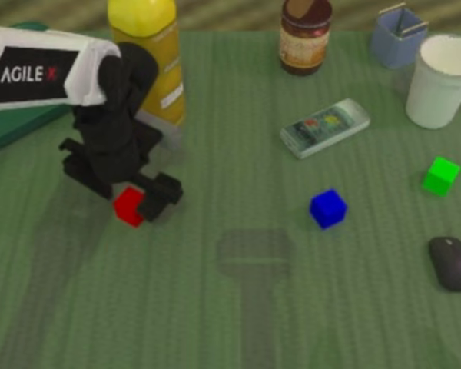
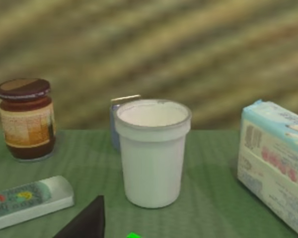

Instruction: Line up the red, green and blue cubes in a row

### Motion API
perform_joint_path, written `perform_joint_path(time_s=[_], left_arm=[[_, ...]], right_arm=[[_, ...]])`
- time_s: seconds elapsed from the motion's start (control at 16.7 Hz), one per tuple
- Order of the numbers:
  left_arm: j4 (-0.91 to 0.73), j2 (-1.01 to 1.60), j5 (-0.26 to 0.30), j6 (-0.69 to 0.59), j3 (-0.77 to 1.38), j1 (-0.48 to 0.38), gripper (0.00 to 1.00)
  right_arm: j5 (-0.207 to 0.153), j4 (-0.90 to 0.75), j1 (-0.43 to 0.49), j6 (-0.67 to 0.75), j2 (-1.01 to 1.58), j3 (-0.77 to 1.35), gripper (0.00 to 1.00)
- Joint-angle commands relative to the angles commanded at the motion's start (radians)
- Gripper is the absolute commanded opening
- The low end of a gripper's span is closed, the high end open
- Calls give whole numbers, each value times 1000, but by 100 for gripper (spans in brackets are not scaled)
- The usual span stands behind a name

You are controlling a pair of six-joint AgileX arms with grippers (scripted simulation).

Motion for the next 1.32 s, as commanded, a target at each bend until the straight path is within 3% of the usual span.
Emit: perform_joint_path(time_s=[0.24, 0.3, 0.9, 1.32], left_arm=[[0, 0, 0, 0, 0, 0, 2], [0, 0, 0, 0, 0, 0, 0], [-34, -47, 8, -3, 28, 0, 0], [-246, -124, 8, -7, 158, 18, 0]], right_arm=[[0, 0, 0, 0, 0, 0, 100], [0, 0, 0, 0, 0, 0, 100], [0, 0, 0, 0, 0, 0, 100], [0, 0, 0, 0, 0, 0, 100]])
